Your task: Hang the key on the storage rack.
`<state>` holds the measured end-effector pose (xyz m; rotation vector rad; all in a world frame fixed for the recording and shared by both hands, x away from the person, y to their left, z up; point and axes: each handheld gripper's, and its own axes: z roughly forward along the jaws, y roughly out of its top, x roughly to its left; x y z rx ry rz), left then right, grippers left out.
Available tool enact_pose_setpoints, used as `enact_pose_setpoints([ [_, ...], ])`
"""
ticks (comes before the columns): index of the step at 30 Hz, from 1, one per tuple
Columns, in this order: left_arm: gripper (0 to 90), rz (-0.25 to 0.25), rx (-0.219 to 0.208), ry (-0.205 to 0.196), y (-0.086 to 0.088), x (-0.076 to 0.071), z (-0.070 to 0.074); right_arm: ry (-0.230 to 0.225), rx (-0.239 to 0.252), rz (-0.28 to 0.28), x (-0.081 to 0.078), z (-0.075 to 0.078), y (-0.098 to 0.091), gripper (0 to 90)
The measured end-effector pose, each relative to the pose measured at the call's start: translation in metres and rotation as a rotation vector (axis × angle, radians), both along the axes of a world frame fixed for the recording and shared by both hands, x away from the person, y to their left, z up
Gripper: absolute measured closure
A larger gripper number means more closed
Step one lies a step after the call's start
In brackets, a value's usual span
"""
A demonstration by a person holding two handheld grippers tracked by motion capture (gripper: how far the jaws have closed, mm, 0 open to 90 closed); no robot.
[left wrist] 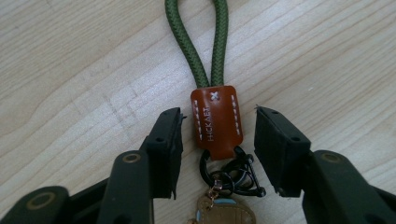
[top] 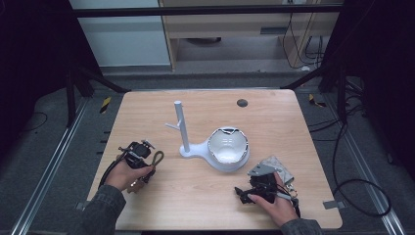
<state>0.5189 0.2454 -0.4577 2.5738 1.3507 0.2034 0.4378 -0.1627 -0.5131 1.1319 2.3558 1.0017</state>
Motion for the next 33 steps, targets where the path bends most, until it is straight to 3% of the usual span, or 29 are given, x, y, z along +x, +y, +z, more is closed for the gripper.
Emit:
enact_pose_setpoints([
  [8,57.1,0.007,-0.006,-0.012,-0.0015,0.0004,-0.0014,-0.001,-0.002,0.002,-0.0001,0.0,-0.0003,0.4],
  [24,63.2,0.007,-0.009,0.003,-0.0013,0.0016,-0.0065,-0.007,-0.003,0.006,-0.0003,-0.0003,-0.0008,0.4],
  [28,65.4,-0.001,-0.006,-0.005,-0.0021,0.0016,-0.0061,-0.005,-0.005,0.006,-0.0006,-0.0001,-0.0009,0.4],
  [33,65.7,-0.006,-0.028,-0.052,0.0008,-0.0032,0.0002,-0.004,-0.005,0.005,-0.0007,-0.0001,-0.0008,0.4],
])
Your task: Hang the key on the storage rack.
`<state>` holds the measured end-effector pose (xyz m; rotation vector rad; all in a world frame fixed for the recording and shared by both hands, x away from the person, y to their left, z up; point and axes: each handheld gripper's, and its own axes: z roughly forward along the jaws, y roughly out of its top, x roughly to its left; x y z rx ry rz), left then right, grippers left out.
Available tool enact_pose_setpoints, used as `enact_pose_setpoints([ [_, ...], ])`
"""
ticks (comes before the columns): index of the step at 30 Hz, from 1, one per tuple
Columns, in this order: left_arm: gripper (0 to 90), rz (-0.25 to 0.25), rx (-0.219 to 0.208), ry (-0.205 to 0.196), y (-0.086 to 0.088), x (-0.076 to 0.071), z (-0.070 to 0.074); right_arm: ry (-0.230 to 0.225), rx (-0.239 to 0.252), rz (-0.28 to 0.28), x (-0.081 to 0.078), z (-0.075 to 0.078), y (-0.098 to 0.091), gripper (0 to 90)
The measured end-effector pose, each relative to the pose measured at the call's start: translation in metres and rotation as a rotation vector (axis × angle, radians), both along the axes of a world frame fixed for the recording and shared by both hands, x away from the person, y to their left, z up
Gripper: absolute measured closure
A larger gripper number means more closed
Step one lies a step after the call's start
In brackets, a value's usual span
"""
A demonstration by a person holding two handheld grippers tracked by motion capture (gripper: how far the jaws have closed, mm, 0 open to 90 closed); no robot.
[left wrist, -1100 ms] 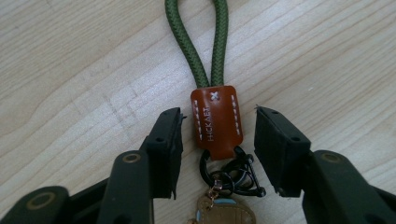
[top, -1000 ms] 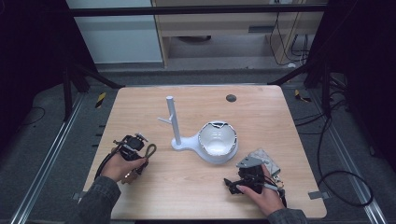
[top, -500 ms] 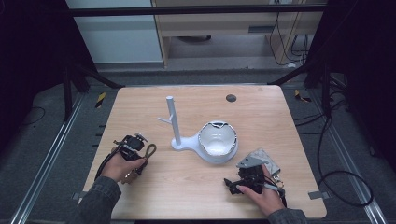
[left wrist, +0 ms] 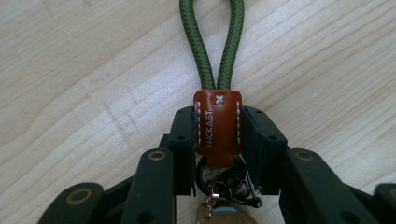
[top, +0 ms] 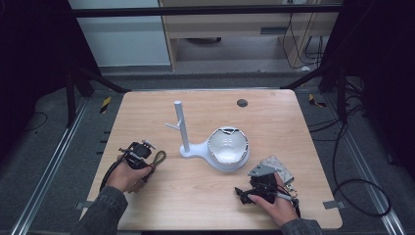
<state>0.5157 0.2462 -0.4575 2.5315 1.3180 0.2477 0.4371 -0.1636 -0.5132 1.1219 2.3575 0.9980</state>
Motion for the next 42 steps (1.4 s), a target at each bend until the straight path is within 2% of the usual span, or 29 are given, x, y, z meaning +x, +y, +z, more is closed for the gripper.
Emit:
enact_pose_setpoints([
  [1,65.7,0.0,-0.011,-0.015,0.001,-0.002,0.002,0.0,0.0,0.0,0.0,0.0,0.0,0.4],
  [2,65.7,0.005,-0.041,-0.04,0.005,-0.006,0.005,-0.001,0.0,0.001,0.0,0.0,0.0,0.4],
  [3,65.7,0.005,-0.041,-0.04,0.005,-0.006,0.005,-0.001,0.0,0.001,0.0,0.0,0.0,0.4],
  [4,65.7,0.008,-0.056,-0.058,0.006,-0.008,0.007,0.0,0.0,0.0,0.0,0.0,0.0,0.4],
  [5,65.7,0.017,-0.084,-0.093,0.01,-0.013,0.01,0.0,-0.001,0.001,0.0,0.0,0.0,0.4],
  [8,65.8,0.026,-0.141,-0.155,0.015,-0.022,0.016,-0.001,-0.001,0.001,0.0,0.0,0.0,0.4],
  [9,65.8,0.026,-0.141,-0.155,0.015,-0.022,0.016,-0.001,-0.001,0.001,0.0,0.0,0.0,0.4],
  [10,65.9,0.029,-0.178,-0.196,0.019,-0.028,0.021,-0.001,0.0,0.002,0.0,0.0,0.0,0.3],
  [11,65.9,0.029,-0.178,-0.196,0.019,-0.028,0.021,-0.001,0.0,0.002,0.0,0.0,0.0,0.3],
  [12,65.9,0.032,-0.208,-0.238,0.022,-0.034,0.025,-0.002,0.001,0.004,0.001,0.0,0.0,0.2],
  [13,65.9,0.032,-0.208,-0.238,0.022,-0.034,0.025,-0.002,0.001,0.004,0.001,0.0,0.0,0.2],
  [14,66.0,0.024,-0.215,-0.294,0.024,-0.041,0.032,0.002,0.002,0.001,0.001,0.0,0.0,0.2],
  [15,66.0,0.024,-0.215,-0.294,0.024,-0.041,0.032,0.002,0.002,0.001,0.001,0.0,0.0,0.2],
  [16,66.0,0.02,-0.218,-0.326,0.026,-0.046,0.037,0.005,0.005,-0.001,0.001,0.0,0.0,0.2],
  [18,66.1,0.023,-0.242,-0.36,0.026,-0.051,0.042,0.005,0.005,-0.001,0.001,0.0,0.0,0.2],
  [19,66.1,0.023,-0.242,-0.36,0.026,-0.051,0.042,0.005,0.005,-0.001,0.001,0.0,0.0,0.2],
  [20,66.1,0.016,-0.26,-0.384,0.025,-0.055,0.045,0.006,0.003,-0.003,0.001,0.0,0.0,0.2],
  [23,66.1,0.01,-0.27,-0.402,0.024,-0.058,0.049,0.001,0.0,0.0,0.002,0.0,0.0,0.2],
  [24,66.1,0.007,-0.293,-0.419,0.021,-0.061,0.051,0.002,0.004,-0.006,0.003,0.0,0.0,0.2],
  [26,66.2,0.005,-0.301,-0.426,0.02,-0.062,0.053,0.004,0.004,-0.007,0.004,0.0,0.0,0.2],
  [28,66.1,-0.004,-0.33,-0.444,0.017,-0.066,0.056,0.002,0.001,-0.009,0.005,0.0,-0.001,0.2],
  [37,66.1,-0.04,-0.352,-0.499,0.006,-0.08,0.066,0.001,0.002,-0.011,0.005,0.0,-0.002,0.2],
  [42,66.2,-0.04,-0.367,-0.519,0.002,-0.085,0.071,0.001,0.002,-0.012,0.006,0.0,-0.002,0.2],
])
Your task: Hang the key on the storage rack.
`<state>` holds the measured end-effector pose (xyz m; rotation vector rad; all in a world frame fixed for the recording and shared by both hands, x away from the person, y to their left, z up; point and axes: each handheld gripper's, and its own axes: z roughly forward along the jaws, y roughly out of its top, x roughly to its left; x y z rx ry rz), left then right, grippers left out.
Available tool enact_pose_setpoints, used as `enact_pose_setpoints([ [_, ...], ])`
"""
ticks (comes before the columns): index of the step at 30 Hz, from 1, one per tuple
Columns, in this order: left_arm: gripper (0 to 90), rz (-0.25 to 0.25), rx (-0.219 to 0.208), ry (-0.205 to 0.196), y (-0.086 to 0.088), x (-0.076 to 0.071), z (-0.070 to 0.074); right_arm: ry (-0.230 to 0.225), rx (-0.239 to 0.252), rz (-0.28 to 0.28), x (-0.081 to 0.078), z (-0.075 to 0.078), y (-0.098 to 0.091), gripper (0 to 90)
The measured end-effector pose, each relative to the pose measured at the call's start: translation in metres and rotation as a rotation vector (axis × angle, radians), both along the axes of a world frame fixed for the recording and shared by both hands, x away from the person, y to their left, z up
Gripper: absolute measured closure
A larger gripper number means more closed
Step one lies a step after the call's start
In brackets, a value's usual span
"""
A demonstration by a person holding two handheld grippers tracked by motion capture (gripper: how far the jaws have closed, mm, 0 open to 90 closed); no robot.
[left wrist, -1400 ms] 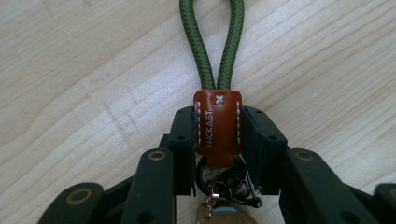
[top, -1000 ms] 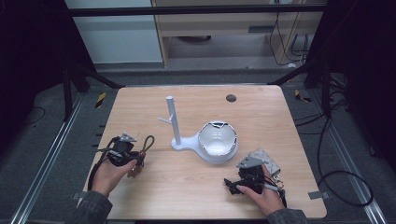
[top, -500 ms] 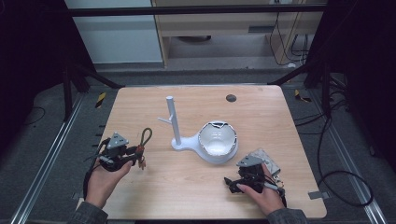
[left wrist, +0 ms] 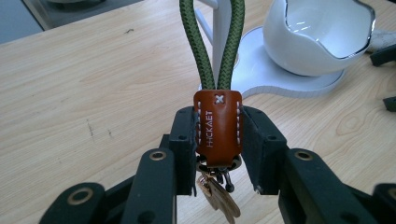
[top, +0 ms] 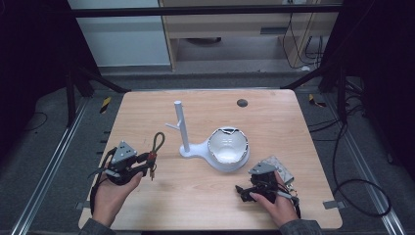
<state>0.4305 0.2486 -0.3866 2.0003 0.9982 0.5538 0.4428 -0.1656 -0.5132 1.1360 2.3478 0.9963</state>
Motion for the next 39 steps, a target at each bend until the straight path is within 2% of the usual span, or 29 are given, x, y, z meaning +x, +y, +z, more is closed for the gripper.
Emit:
enact_pose_setpoints([
  [6,66.1,-0.01,-0.029,-0.033,-0.007,-0.004,0.006,0.0,0.0,0.0,0.0,0.0,0.0,0.2],
  [17,66.2,-0.039,-0.057,-0.069,-0.023,-0.007,0.016,0.001,0.0,-0.001,0.0,0.0,0.0,0.2],
  [20,66.1,-0.043,-0.08,-0.088,-0.027,-0.007,0.021,0.0,0.0,-0.001,0.0,0.0,0.0,0.2],
  [29,66.1,-0.04,-0.083,-0.09,-0.035,0.001,0.025,0.0,0.0,-0.001,0.0,0.0,0.0,0.2],
  [32,66.1,-0.046,-0.072,-0.09,-0.039,0.004,0.026,0.0,0.0,-0.001,0.0,0.0,0.0,0.2],
  [39,66.1,-0.039,-0.07,-0.074,-0.043,0.013,0.025,0.0,0.0,-0.001,0.0,0.0,0.0,0.2],
])
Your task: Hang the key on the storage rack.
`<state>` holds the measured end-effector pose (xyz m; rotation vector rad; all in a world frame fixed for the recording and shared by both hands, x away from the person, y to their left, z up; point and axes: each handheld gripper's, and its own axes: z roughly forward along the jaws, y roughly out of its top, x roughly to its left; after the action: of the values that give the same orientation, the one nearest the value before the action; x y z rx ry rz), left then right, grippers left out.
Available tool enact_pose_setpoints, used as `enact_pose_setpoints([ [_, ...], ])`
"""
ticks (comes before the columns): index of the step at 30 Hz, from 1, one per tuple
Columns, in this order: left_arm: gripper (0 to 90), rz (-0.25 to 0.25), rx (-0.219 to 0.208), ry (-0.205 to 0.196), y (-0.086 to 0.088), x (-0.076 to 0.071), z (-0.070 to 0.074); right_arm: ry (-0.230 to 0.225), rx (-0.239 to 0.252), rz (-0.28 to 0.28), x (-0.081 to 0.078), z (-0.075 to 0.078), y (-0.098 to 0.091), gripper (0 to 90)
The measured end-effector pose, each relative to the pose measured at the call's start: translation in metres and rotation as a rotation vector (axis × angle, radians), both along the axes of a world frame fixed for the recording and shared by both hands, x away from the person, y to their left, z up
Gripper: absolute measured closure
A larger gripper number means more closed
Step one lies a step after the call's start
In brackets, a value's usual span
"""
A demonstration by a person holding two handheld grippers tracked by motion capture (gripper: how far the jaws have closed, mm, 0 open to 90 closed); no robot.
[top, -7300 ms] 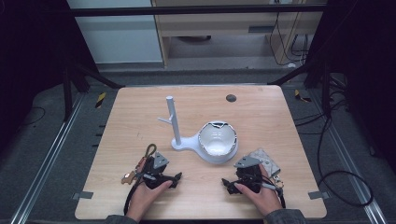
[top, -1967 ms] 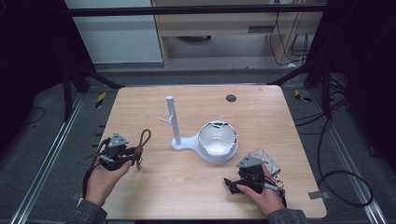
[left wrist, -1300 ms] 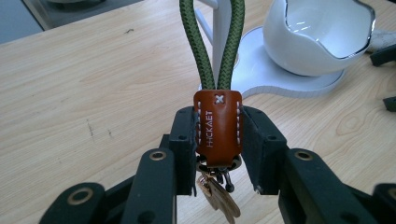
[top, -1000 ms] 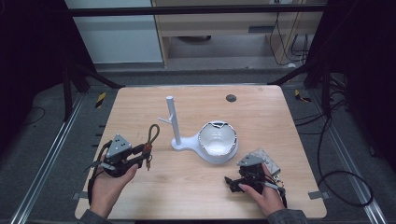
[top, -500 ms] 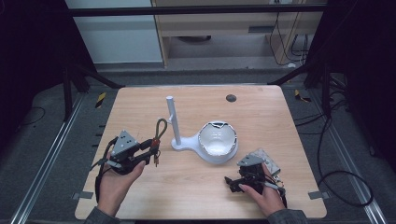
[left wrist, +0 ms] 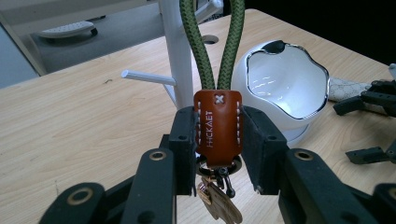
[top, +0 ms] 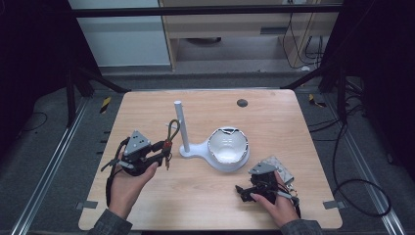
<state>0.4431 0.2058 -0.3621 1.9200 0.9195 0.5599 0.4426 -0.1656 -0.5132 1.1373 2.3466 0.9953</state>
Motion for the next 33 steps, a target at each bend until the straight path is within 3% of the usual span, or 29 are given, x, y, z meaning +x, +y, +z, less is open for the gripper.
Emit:
enact_pose_setpoints([
  [33,66.0,0.031,0.024,0.044,-0.013,0.024,-0.02,0.004,0.003,-0.004,0.0,0.0,0.0,0.2],
])
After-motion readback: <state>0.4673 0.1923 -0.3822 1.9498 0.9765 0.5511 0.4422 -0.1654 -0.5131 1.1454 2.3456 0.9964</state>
